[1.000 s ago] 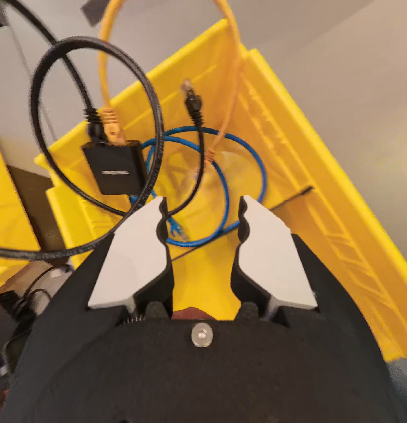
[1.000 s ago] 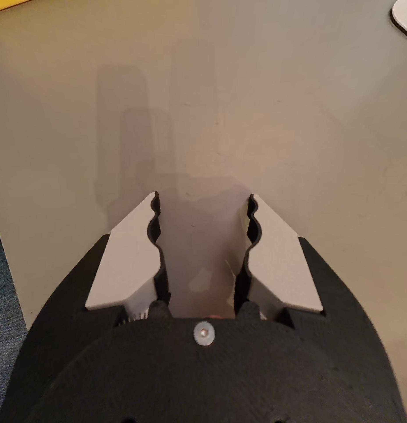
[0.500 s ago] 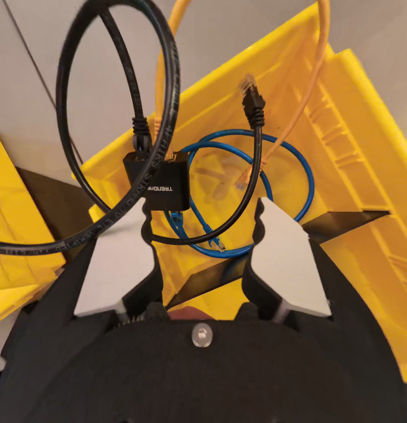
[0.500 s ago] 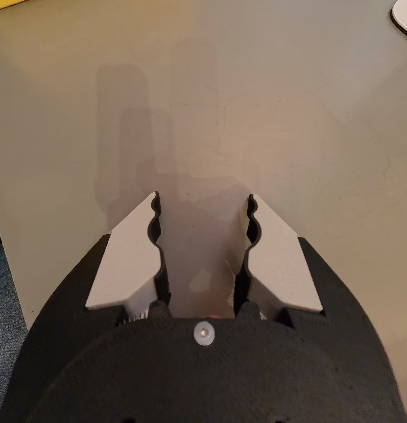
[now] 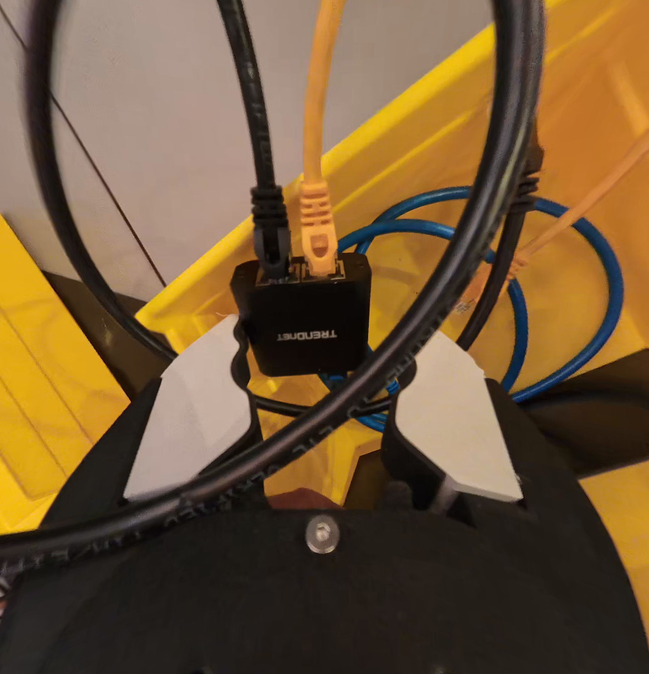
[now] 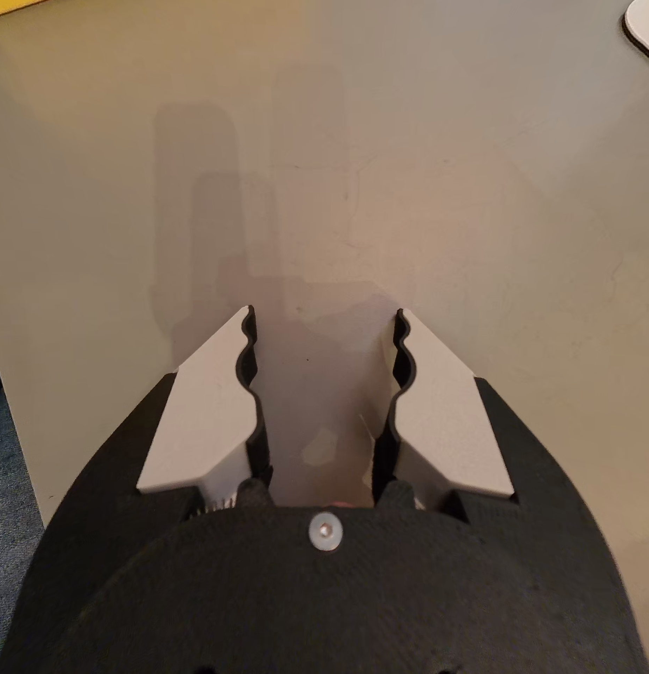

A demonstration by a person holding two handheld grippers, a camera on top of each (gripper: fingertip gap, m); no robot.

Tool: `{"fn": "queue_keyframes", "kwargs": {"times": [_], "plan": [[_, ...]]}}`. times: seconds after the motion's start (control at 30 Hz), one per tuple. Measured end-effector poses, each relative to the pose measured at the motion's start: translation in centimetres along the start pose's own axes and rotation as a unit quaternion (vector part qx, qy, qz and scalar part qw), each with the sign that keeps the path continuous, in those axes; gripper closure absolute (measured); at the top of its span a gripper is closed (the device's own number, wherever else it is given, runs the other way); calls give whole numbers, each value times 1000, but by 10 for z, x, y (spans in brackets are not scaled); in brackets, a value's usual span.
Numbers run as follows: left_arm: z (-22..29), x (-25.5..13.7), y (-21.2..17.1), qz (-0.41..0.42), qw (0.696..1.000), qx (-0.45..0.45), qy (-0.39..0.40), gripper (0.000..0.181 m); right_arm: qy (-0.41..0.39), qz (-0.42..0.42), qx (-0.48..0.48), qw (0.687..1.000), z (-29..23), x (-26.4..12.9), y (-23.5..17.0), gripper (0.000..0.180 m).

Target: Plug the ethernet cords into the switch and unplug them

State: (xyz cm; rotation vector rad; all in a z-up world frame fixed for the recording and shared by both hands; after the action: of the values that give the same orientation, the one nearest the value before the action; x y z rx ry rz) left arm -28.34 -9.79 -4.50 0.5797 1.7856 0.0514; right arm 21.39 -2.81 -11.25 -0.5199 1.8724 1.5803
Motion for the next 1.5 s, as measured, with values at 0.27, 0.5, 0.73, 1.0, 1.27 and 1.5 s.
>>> {"fn": "queue_keyframes", "kwargs": {"times": [0.27, 0.5, 0.73, 1.0, 1.27, 1.5], "plan": [[-6, -1, 2, 3, 1000, -4, 24, 118, 0, 0, 1, 1000, 0, 0, 0, 105], [-7, -40, 15, 36, 998, 13, 49, 118, 0, 0, 0, 1000, 0, 0, 0, 105], [-6, -109, 53, 92, 991, 41, 83, 118, 1, 0, -1, 1000, 0, 1, 1, 105], [-10, -199, 98, 148, 975, 74, 149, 119, 1, 0, -2, 1000, 0, 1, 1, 105], [-18, -281, 141, 187, 957, 96, 201, 119, 1, 0, -2, 1000, 0, 1, 1, 105], [-42, -375, 179, 240, 929, 80, 269, 119, 0, 1, -2, 1000, 0, 1, 1, 106]]}}
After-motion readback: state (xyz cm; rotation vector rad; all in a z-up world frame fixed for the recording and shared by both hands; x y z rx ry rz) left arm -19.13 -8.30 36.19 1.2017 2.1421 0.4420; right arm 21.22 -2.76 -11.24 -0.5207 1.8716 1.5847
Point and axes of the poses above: each gripper's, where its closed fingertips meet, x out along the fingers, y out of its top, z = x × y across the jaws, the point moved 7 cm from there along -x, back along the fingers, and after that the axes turned 7 degrees about x, right-handed, at the moved point
